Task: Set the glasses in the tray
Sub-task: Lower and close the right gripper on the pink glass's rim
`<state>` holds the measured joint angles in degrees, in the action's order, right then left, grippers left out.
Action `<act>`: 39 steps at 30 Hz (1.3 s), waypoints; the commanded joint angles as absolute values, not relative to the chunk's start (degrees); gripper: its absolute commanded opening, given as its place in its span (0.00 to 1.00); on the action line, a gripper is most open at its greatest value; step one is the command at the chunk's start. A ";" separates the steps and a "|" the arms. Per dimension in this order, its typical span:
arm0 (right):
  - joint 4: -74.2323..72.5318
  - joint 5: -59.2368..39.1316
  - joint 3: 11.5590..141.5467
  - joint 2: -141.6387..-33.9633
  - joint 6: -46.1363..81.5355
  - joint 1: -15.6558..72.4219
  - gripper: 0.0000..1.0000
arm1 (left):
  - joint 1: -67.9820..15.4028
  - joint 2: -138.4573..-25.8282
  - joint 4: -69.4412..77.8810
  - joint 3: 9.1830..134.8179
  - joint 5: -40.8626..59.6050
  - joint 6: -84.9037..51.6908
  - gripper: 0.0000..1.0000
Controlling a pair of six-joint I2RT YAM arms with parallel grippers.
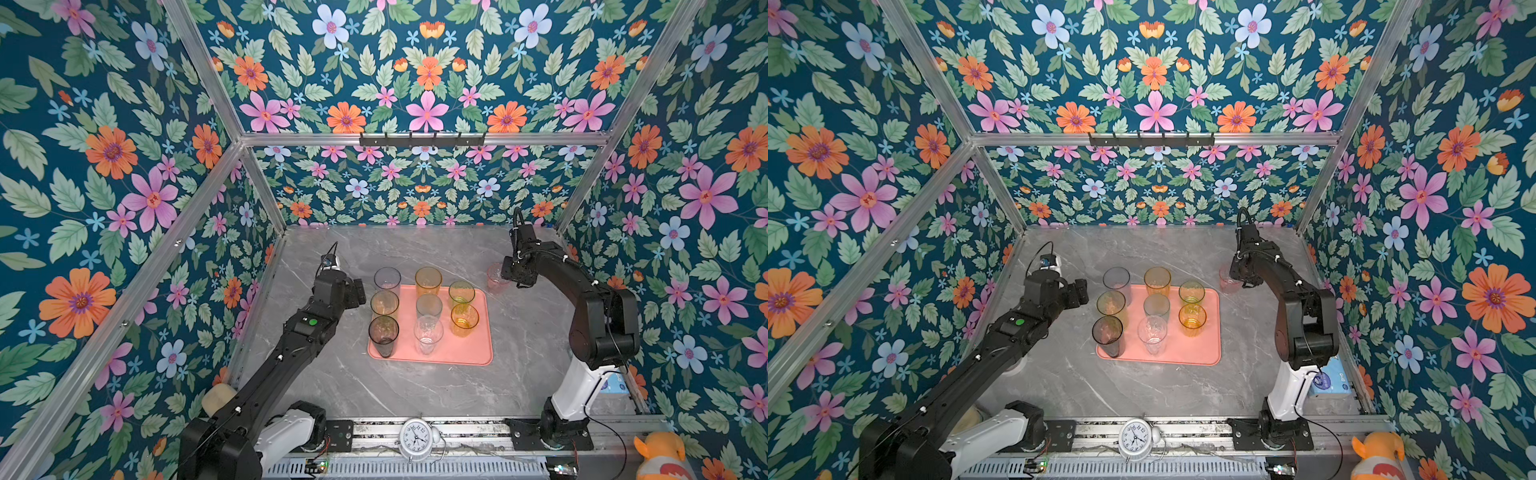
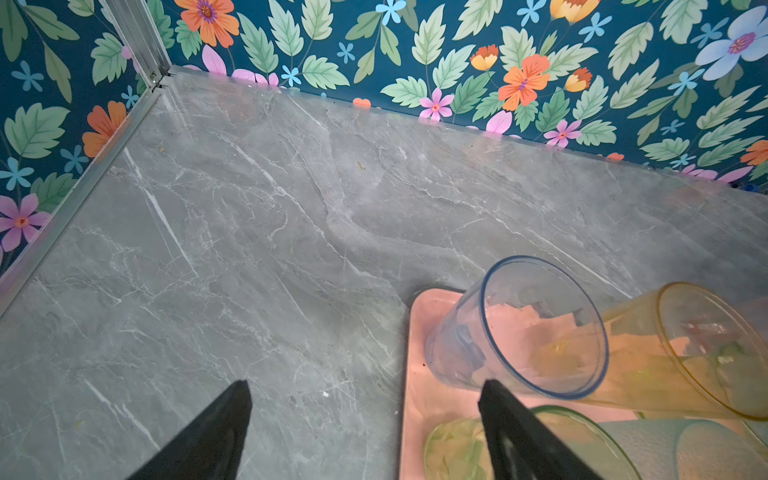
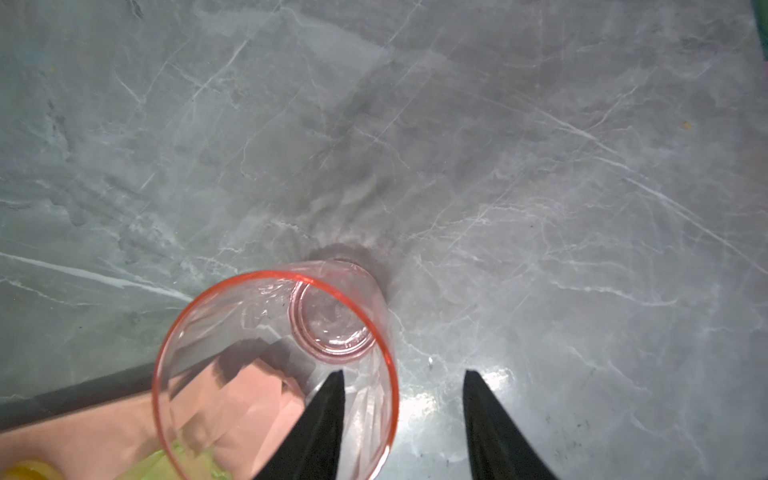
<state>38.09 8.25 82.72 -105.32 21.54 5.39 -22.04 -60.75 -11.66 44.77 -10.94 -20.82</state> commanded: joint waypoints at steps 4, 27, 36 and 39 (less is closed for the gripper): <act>36.40 7.38 82.27 -106.40 22.56 5.20 0.48 | -21.98 -60.28 -12.34 44.82 -11.34 -20.83 0.89; 35.78 5.80 81.83 -107.45 22.01 5.18 0.21 | -21.97 -59.87 -12.31 44.21 -11.02 -21.08 0.89; 38.09 6.50 82.44 -106.23 20.77 5.17 0.11 | -21.97 -60.02 -12.22 44.13 -10.77 -21.21 0.89; 38.91 6.91 82.44 -105.52 20.51 5.17 0.09 | -21.97 -60.02 -12.22 44.17 -10.63 -21.23 0.89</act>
